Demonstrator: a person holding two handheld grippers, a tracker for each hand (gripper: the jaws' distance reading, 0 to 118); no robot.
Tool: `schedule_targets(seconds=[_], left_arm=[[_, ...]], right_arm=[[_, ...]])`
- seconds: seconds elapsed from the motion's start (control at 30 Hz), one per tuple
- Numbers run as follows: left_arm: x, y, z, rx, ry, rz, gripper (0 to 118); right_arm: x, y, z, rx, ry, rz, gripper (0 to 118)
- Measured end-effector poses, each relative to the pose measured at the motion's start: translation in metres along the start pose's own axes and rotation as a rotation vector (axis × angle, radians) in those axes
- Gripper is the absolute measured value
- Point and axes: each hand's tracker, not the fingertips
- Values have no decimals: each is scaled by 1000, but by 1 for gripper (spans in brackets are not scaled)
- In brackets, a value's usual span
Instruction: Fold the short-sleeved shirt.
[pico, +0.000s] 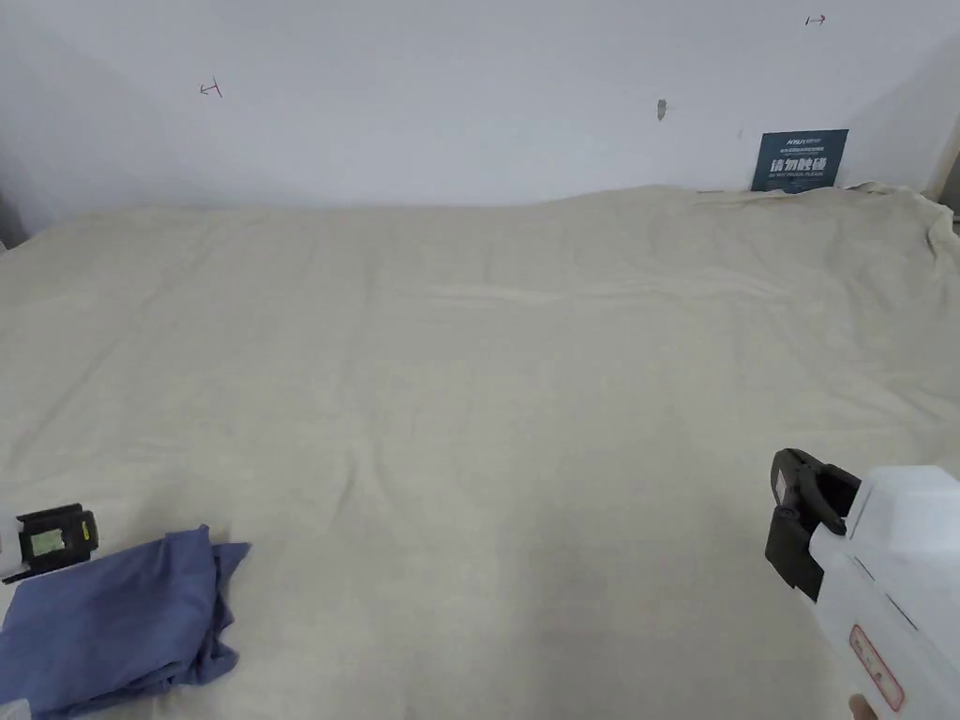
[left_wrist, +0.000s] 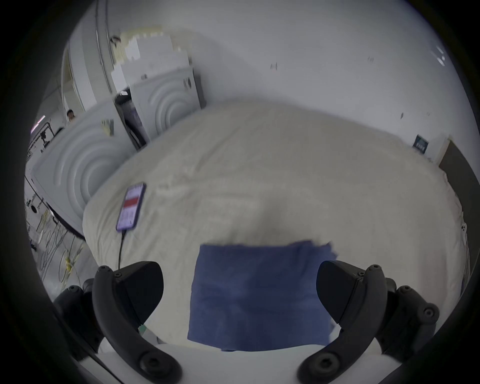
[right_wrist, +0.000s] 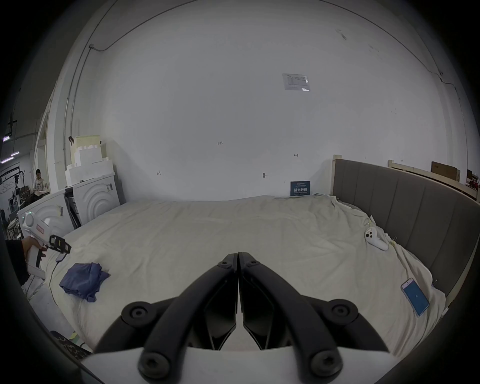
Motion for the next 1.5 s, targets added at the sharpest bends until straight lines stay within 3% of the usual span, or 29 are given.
schedule_targets(seconds=[0.1,0.23,0.27,0.47,0.73,0.8,0.9,0.97,1.03,1.23,1.5], left_arm=[[15,10,42,169,-20,-6,118],[41,16,99,389,-40,-28,118],[49,16,113,446,-49,-37,118],[92,1,170,729,-160,-33,118],[143,-33,182,793,-252,-24,115],[153,-42,181,796,-279,-17,104],[170,-60,184,827,-294,-31,71],[178,-68,186,836,-303,-24,67],[187,-76,189,846,-302,-33,42],[204,-94,190,858,-336,-92,2],[214,-102,196,836,-355,-96,0]], right_arm=[[0,2,-1,19,-5,5,0],[29,4,-5,52,-7,17,0],[13,29,12,60,-8,18,0],[20,43,19,109,-8,31,0],[26,50,28,148,-15,40,0],[28,51,31,154,-17,39,0],[30,51,35,163,-20,37,0],[32,50,37,168,-24,41,0],[33,49,39,171,-27,40,0],[36,46,42,183,-47,38,0],[26,49,50,197,-60,33,0]])
